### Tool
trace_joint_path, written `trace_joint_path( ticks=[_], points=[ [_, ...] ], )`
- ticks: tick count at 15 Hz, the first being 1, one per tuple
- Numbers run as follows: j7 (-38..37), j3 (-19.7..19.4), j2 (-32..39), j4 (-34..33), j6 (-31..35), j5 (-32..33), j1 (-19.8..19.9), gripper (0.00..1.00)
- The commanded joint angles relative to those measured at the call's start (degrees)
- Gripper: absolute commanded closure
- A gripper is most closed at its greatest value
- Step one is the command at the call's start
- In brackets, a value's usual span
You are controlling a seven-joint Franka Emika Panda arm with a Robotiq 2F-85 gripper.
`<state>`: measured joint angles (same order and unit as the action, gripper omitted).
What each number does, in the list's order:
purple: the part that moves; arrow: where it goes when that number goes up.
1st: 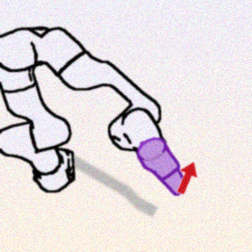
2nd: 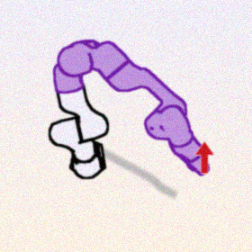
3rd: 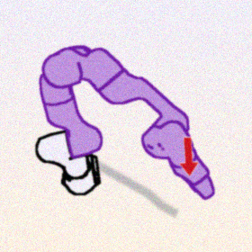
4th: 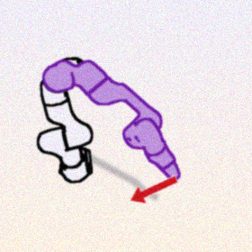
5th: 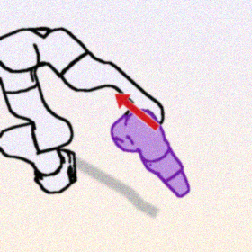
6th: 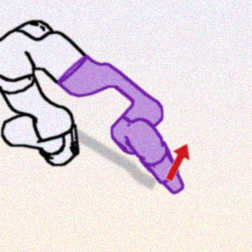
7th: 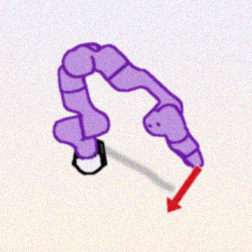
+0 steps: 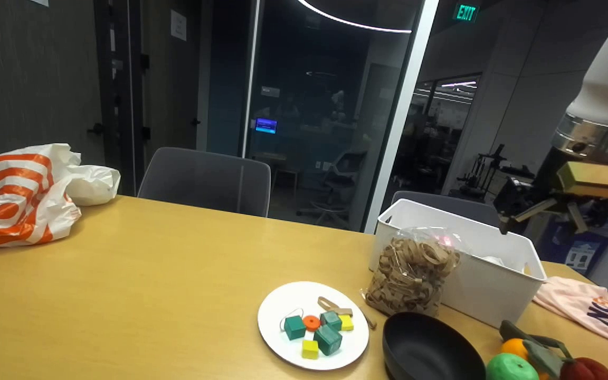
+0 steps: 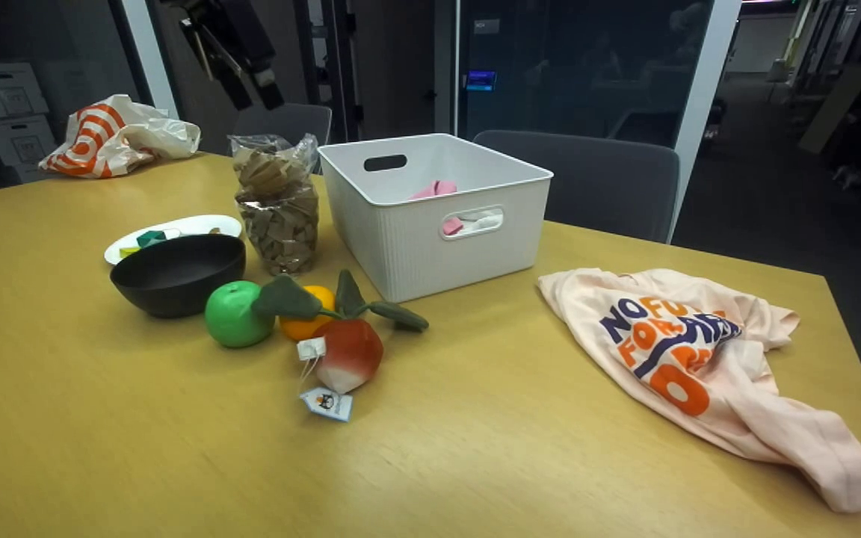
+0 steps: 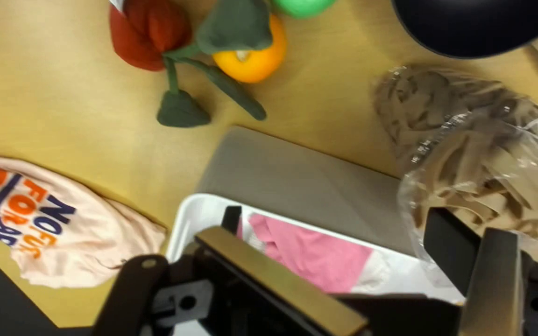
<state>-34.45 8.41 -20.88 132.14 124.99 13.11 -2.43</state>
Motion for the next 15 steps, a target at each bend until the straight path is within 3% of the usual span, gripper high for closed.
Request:
trace_joint_path(
  ticks=[1, 7, 12, 15],
  points=[
    [2.7, 1.6, 3.2, -1.8, 7.2, -1.5, -0.5, 0.0],
    [6.3, 2.5, 8.4, -3.2, 13.7, -7.0, -2.6, 0.0],
    [11.1, 1.8, 14.2, -5.4, 17.7, -18.6, -5.1, 0.0],
    [12.9, 1.8, 16.7, -5.5, 19.8, -22.1, -5.5, 0.0]
  ],
)
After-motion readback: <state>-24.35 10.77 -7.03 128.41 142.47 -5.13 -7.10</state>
